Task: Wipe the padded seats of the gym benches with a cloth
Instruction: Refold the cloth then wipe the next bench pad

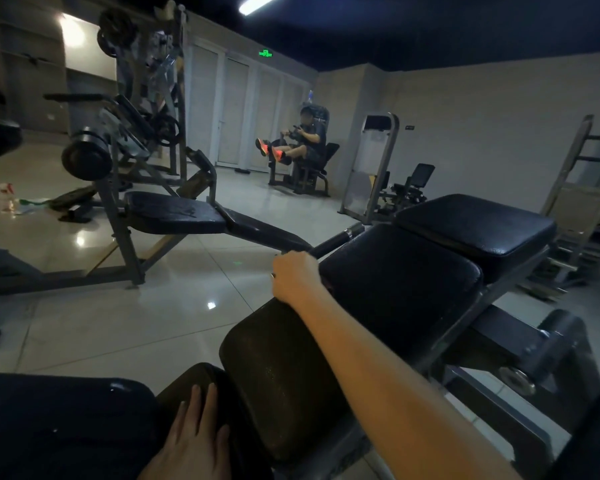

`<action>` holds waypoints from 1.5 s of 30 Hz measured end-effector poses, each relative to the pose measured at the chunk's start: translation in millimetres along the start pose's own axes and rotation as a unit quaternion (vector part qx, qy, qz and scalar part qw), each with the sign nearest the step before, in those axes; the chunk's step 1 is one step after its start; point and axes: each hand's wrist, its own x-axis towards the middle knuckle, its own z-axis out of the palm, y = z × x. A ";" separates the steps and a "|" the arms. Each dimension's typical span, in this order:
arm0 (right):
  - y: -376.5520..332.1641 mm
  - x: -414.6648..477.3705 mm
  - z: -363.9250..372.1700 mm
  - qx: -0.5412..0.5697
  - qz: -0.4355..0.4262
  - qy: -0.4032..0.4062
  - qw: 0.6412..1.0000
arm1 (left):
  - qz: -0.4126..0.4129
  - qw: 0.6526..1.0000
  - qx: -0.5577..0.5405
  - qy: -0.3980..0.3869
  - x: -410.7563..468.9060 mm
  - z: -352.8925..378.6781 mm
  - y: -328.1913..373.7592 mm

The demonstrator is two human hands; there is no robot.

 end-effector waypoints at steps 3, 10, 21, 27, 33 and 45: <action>-21.6 -17.9 0.4 -0.001 -0.046 0.008 0.999 | 0.001 1.000 -0.008 0.005 0.7 4.0 -1.8; -48.9 -49.6 10.2 0.046 -0.150 0.067 0.985 | -0.013 0.993 0.097 0.068 -21.0 11.6 -10.7; 60.9 -128.1 -33.1 0.243 -0.283 -0.010 0.928 | -0.035 0.999 0.009 -0.007 -12.8 -1.5 -16.5; 150.1 -108.8 -49.8 0.200 -0.126 0.103 0.966 | -0.052 0.998 0.006 -0.024 -6.7 -7.2 6.0; 179.9 -90.9 -52.8 0.144 -0.048 0.145 0.978 | -0.023 0.998 -0.029 0.053 -12.0 -1.8 32.8; 217.3 -72.8 -64.7 0.108 0.050 0.114 0.986 | -0.087 0.995 -0.028 0.042 -25.0 17.4 80.7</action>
